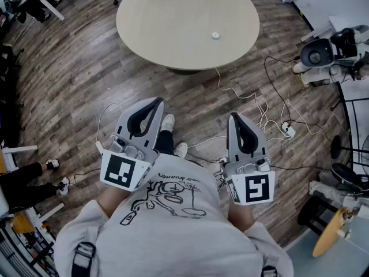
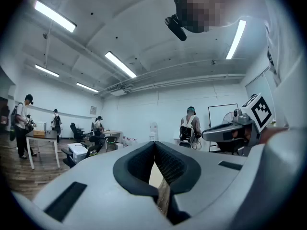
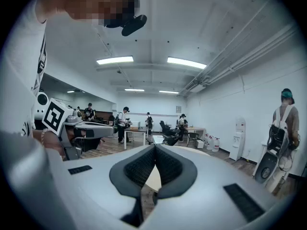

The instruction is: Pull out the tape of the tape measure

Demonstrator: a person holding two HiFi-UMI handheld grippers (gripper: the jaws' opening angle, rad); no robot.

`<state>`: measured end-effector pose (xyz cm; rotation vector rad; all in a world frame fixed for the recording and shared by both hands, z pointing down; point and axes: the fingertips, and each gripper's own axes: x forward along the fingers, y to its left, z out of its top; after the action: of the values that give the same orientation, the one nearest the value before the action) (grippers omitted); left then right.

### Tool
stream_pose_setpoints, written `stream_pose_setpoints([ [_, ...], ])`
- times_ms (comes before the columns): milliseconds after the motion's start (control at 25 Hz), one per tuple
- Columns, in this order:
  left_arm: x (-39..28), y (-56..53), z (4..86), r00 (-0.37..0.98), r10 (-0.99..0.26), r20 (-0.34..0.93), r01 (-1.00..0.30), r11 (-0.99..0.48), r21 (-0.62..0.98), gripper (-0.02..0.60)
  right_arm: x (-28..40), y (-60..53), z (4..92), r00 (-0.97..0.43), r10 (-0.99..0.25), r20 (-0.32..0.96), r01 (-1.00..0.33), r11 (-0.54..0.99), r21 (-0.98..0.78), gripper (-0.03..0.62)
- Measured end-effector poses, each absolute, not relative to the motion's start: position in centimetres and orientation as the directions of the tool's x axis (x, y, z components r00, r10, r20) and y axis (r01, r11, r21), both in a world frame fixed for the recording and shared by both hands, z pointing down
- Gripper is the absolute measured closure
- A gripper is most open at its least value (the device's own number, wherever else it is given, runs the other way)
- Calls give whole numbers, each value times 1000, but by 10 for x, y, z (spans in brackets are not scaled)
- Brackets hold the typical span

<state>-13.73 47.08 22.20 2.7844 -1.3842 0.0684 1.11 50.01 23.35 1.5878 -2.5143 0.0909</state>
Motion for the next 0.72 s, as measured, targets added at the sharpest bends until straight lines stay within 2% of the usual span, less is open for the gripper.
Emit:
stream_pose_setpoints([
  [320, -143, 436, 224, 603, -797, 49, -798, -603, 9, 560, 0, 462, 235, -432, -886, 169, -895, 444, 37, 583],
  [720, -175, 329, 224, 612, -789, 51, -791, -612, 19, 560, -34, 354, 227, -423, -890, 168, -899, 436, 47, 585],
])
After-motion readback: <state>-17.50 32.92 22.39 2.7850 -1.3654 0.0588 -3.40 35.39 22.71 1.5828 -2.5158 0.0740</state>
